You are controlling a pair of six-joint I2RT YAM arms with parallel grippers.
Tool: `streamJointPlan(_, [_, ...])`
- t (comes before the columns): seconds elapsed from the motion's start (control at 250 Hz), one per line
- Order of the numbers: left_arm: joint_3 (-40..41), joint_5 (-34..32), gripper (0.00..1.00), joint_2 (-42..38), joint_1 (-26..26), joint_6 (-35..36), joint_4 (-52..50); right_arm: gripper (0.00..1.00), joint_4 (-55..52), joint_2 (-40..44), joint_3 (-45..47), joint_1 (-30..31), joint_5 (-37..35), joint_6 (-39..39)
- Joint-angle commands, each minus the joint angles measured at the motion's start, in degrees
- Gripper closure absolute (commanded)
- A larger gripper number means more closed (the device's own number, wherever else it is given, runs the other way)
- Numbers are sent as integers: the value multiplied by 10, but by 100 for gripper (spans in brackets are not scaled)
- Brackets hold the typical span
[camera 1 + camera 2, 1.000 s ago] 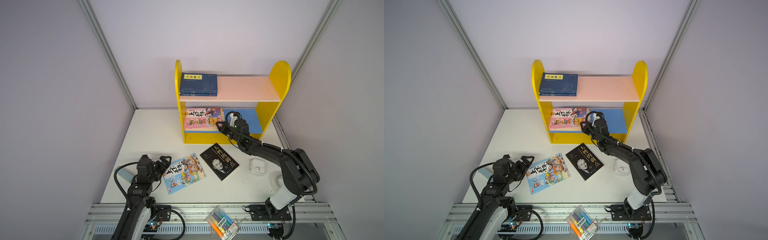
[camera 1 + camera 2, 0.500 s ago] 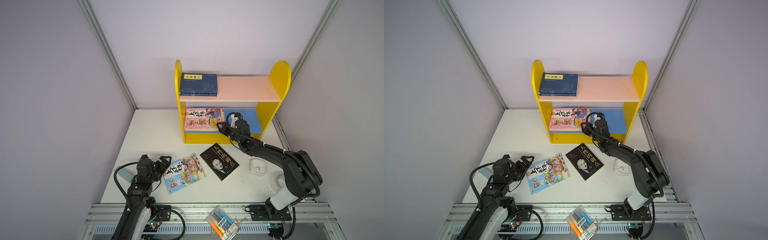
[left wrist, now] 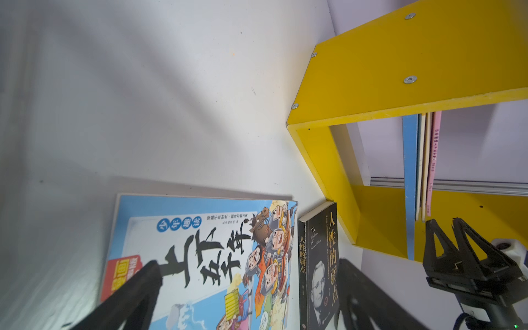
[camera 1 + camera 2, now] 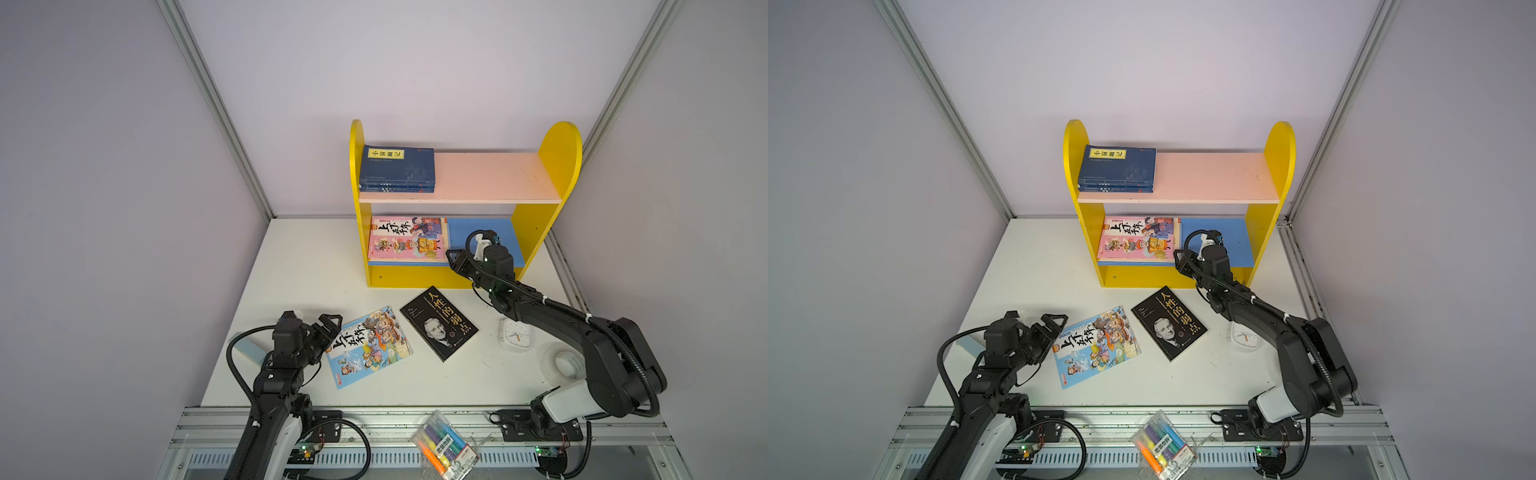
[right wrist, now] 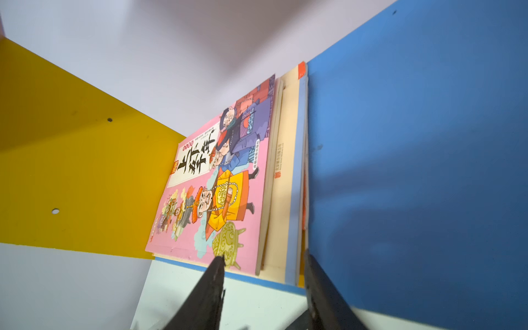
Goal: Stacking books/files
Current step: Place the book on the bookshelf, then pick up the book from the center of the table.
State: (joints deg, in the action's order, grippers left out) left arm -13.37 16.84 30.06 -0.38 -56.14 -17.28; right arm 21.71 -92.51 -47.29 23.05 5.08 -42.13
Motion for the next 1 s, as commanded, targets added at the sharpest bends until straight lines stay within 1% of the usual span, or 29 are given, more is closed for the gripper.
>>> streamJointPlan(0.0, [-7, -6, 2, 0, 1, 11, -16, 53, -36, 36, 0, -3, 16, 41])
streamJointPlan(0.072, [-13, -16, 2, 3, 0, 12, -36, 53, -62, 58, 2, -4, 36, 68])
streamJointPlan(0.212, [-28, -31, 2, 16, 0, 27, -78, 53, -71, 76, 8, 6, 111, 124])
streamJointPlan(0.331, [-33, -18, 2, 30, 0, 36, -91, 53, -116, 70, 3, 39, 146, 177])
streamJointPlan(0.443, [-39, -25, 2, 27, 0, 45, -124, 53, -143, 53, 2, 76, 164, 209])
streamJointPlan(0.579, [-45, -39, 2, 13, 0, 56, -172, 53, -197, 13, -22, 129, 183, 231])
streamJointPlan(0.727, [-35, -32, 2, 15, -3, 51, -177, 53, -256, -41, -59, 177, 218, 238])
streamJointPlan(0.843, [-25, -31, 2, 25, -10, 45, -164, 55, -302, -88, -90, 197, 252, 233])
streamJointPlan(0.998, [-25, -41, 2, 42, -17, 53, -164, 54, -334, -129, -107, 209, 254, 229])
